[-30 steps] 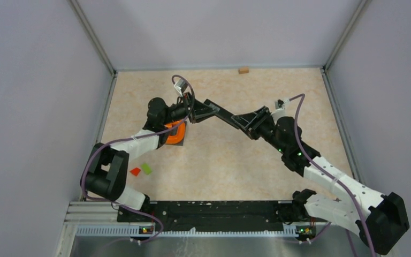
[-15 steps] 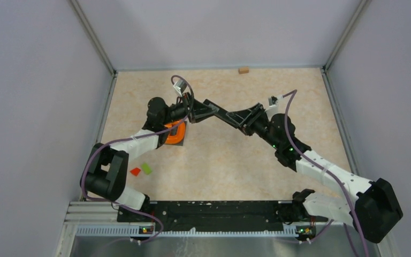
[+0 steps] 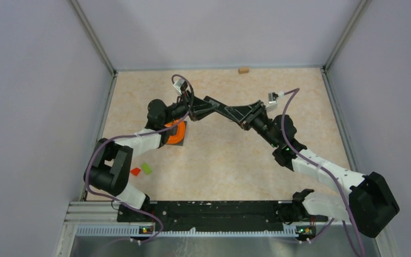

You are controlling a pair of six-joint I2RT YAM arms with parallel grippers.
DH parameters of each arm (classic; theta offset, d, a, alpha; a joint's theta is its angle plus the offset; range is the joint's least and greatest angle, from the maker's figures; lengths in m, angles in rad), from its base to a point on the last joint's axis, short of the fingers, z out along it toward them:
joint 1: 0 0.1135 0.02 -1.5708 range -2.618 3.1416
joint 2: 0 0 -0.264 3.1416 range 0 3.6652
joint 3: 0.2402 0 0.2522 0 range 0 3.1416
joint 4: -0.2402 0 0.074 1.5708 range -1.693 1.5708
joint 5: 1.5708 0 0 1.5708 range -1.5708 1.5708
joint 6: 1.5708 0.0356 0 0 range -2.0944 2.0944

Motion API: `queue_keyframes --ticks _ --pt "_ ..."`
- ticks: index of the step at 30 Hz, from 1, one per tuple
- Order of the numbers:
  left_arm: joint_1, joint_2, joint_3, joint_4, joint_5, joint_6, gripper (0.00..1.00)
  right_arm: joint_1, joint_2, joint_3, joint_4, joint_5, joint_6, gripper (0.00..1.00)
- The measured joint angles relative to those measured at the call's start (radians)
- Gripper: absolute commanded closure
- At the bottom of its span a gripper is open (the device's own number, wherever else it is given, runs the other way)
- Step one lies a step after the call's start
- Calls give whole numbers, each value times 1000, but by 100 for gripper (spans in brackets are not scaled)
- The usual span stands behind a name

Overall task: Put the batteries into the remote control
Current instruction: Load the battery cover into the remote control.

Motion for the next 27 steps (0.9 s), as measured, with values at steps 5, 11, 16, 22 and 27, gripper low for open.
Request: queue_keyframes --ticks 5,11,16,22,27 --pt "-5 15 -7 50 0 -64 100 0 -16 -27 37 3 10 74" --pt "-19 14 -17 76 4 -100 100 8 -86 -70 27 24 11 70" --pt "-21 14 -17 77 5 -107 100 8 -86 -71 27 25 10 70" --pt "-18 14 -17 72 1 -107 100 8 -51 -53 44 24 8 73" --pt "-14 14 -17 68 -23 -105 100 8 10 -44 117 27 8 75"
